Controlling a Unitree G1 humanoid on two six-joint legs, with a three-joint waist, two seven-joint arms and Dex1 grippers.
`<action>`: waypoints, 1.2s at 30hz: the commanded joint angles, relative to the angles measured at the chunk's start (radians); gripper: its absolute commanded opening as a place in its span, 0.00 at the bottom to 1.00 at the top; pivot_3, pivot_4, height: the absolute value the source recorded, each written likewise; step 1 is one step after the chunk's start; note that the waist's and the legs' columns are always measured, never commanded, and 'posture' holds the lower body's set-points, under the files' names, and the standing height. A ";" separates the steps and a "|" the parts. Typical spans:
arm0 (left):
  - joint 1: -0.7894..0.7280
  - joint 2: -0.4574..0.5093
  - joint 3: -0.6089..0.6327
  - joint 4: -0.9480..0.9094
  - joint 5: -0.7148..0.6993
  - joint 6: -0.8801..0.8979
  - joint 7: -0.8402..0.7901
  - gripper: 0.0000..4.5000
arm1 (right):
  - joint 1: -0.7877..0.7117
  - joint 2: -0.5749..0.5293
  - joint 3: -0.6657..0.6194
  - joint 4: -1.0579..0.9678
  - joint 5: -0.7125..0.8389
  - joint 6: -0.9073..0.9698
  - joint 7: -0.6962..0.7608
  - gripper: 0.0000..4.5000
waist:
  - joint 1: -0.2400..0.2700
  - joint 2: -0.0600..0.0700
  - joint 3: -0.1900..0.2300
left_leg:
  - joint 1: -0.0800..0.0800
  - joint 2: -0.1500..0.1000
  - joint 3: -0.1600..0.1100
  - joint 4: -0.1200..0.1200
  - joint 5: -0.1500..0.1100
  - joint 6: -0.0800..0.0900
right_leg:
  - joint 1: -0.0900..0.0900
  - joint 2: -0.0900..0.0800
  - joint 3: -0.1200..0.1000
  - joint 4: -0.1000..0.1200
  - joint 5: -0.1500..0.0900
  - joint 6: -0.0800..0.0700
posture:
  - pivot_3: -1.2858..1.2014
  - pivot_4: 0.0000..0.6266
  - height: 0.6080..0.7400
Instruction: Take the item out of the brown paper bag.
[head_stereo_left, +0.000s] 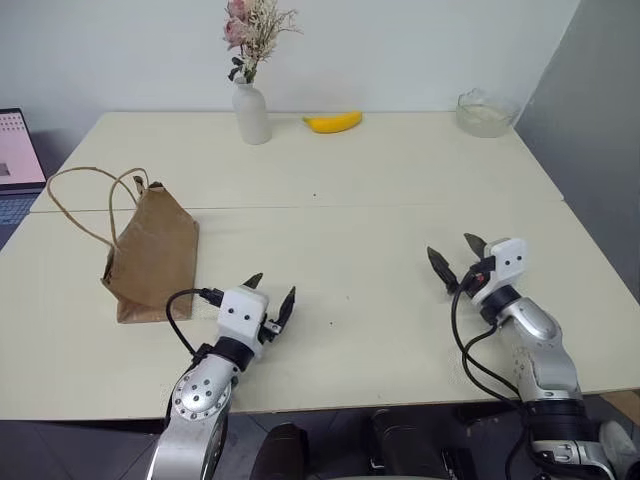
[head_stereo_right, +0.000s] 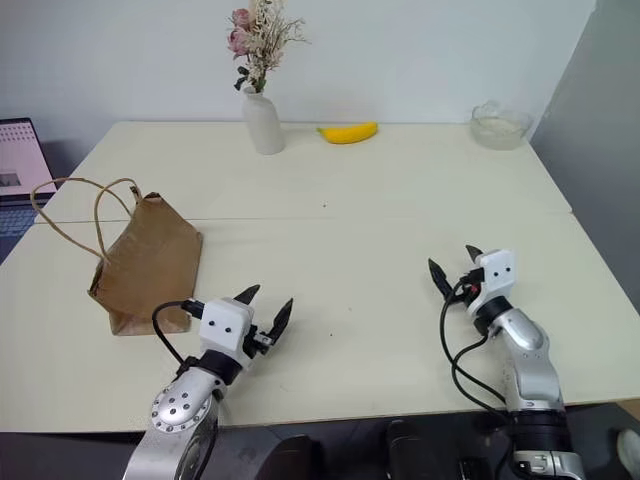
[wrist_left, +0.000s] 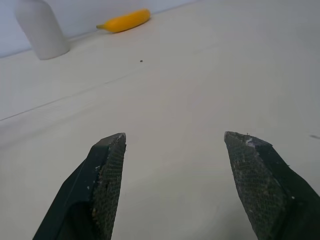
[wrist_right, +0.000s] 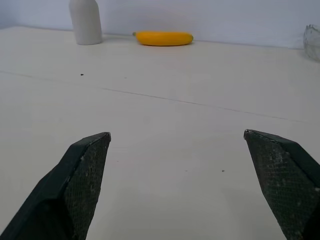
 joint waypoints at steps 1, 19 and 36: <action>0.000 0.001 0.011 -0.013 -0.030 -0.016 -0.017 0.73 | 0.009 0.008 0.010 -0.062 -0.005 -0.018 -0.009 1.00 | 0.000 0.000 0.000 | 0.000 0.000 0.000 0.000 0.000 0.000 | 0.000 0.000 0.000 0.000 0.000 0.000 | 0.52 0.24 1.00; -0.052 0.016 0.037 0.034 0.014 -0.026 0.024 0.73 | 0.045 0.036 0.044 -0.065 -0.035 -0.020 -0.032 1.00 | 0.000 0.000 0.000 | 0.000 0.000 0.000 0.000 0.000 0.000 | 0.000 0.000 0.000 0.000 0.000 0.000 | 0.52 0.24 1.00; -0.038 0.025 0.045 0.017 0.010 -0.012 0.025 0.73 | 0.042 0.039 0.077 -0.066 -0.037 -0.030 -0.013 1.00 | 0.004 0.001 0.001 | -0.006 0.000 -0.023 0.001 0.000 0.000 | 0.006 -0.003 -0.023 -0.006 0.000 0.000 | 0.52 0.24 1.00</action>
